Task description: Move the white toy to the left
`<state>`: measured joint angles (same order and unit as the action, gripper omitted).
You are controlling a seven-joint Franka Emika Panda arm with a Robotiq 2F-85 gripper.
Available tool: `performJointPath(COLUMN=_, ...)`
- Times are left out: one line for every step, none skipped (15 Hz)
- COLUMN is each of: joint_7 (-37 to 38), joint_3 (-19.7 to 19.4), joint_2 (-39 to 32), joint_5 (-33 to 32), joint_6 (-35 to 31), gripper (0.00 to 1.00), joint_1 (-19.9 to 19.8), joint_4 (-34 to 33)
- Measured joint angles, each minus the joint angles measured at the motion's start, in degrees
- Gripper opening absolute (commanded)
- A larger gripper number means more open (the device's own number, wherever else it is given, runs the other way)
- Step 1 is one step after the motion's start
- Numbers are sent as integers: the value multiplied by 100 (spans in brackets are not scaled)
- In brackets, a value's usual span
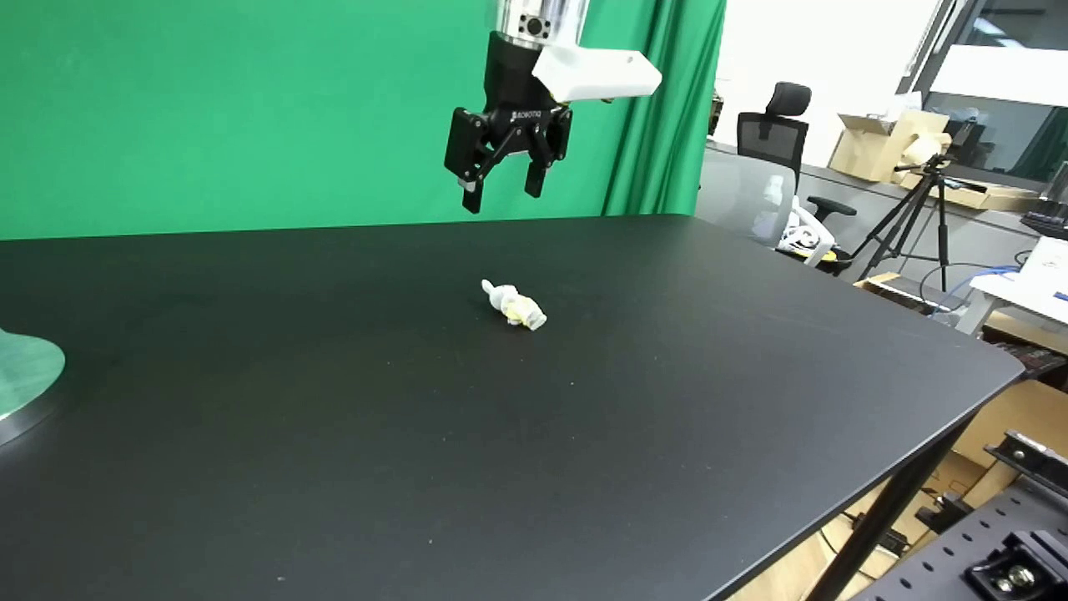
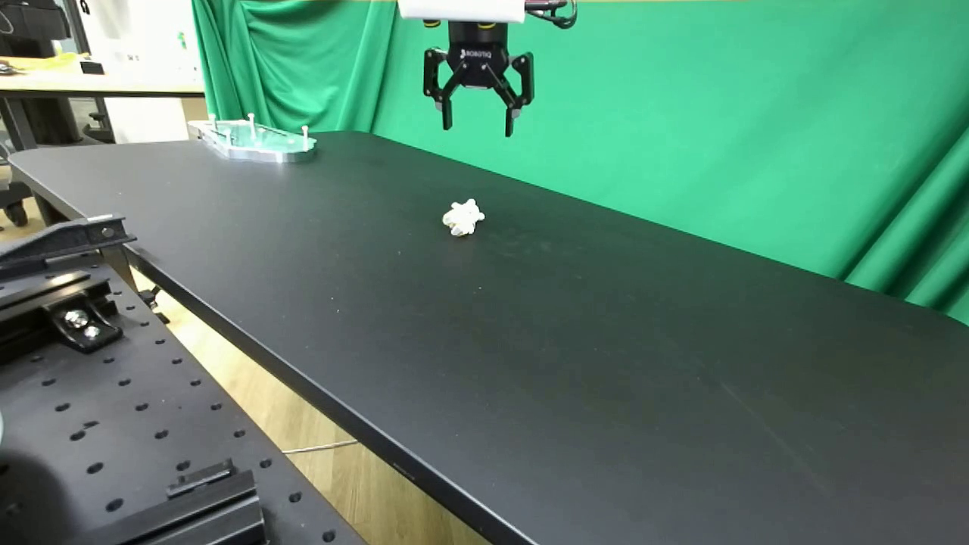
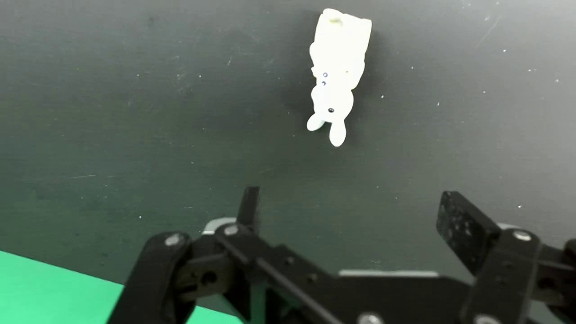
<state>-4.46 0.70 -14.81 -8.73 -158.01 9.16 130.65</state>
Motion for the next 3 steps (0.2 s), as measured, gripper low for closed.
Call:
performJointPath(joint_7=38, joint_3=-29, joint_2=95, joint_5=-58, joint_6=-1, gripper=100, joint_1=-4, joint_4=78)
performJointPath(joint_7=41, joint_3=-39, joint_2=179, joint_5=-64, joint_6=0, gripper=100, joint_1=-23, joint_4=157)
performJointPath(joint_7=41, joint_3=-41, joint_2=244, joint_5=-65, joint_6=7, gripper=100, joint_1=-51, joint_4=230)
